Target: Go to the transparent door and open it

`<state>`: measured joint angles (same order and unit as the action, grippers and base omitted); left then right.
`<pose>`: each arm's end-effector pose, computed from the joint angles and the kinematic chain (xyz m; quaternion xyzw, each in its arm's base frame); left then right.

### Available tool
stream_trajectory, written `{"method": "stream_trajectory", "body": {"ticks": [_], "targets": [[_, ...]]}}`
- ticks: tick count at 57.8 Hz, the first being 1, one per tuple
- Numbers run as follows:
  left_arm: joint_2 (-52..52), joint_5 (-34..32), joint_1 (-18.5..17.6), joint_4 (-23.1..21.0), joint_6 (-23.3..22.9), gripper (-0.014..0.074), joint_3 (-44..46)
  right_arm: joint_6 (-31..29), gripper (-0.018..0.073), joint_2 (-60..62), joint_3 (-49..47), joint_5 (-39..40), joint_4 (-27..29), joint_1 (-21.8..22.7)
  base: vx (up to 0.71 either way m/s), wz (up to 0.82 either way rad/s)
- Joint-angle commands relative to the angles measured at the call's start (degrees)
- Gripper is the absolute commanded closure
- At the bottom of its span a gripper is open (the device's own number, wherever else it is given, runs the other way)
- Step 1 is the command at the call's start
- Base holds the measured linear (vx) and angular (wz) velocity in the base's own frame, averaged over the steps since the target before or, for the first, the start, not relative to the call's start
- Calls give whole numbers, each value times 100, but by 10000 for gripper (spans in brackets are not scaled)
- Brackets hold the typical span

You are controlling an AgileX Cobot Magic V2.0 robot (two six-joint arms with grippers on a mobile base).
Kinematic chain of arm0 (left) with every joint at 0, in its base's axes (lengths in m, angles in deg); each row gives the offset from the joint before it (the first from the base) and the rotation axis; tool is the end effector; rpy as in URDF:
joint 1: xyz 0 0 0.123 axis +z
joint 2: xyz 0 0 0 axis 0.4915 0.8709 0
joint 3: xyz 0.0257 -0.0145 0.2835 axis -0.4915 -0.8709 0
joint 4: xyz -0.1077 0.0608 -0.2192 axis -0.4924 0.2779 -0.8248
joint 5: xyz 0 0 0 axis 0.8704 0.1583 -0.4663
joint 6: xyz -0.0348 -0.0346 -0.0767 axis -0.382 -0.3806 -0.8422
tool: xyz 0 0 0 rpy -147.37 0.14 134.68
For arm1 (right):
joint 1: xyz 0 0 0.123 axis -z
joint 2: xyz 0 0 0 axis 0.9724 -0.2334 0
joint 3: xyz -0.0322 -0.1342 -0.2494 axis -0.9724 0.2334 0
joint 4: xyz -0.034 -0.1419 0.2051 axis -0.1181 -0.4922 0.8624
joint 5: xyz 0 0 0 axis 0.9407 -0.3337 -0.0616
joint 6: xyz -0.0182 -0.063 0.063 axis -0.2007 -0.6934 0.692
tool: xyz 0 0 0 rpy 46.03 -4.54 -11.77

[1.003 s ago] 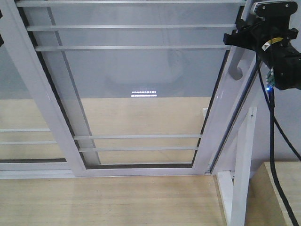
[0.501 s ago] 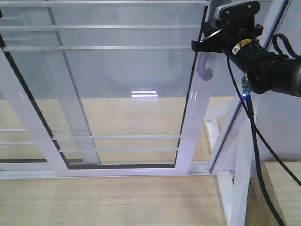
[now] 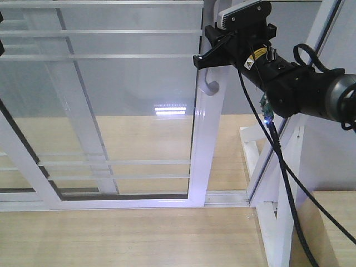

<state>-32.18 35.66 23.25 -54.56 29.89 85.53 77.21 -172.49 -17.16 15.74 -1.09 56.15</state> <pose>0.2152 -0.0234 0.3657 0.0459 0.7261 -0.0315 0.6853 0.3849 0.1498 0.2571 -0.2059 0.6990 0.0975 0.6779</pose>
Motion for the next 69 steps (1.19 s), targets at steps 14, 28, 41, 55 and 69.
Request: {"method": "stream_trajectory", "body": {"ticks": [14,28,41,55,69], "targets": [[-81,15,-21,-50,-35,38,207,-140,371,1288,-170,-488,-6,18,0,0],[-81,407,-21,-38,0,38,207,-186,456,2480,-170,-2009,-6,18,0,0],[-9,409,-195,-37,0,38,207,-367,569,3382,-29,-3213,-6,18,0,0],[597,-62,-808,-56,0,38,207,-436,564,4636,1315,-3040,-6,18,0,0],[1616,-1571,-1604,-56,0,38,212,-436,564,5564,1966,-3162,-1,24,0,0]]}}
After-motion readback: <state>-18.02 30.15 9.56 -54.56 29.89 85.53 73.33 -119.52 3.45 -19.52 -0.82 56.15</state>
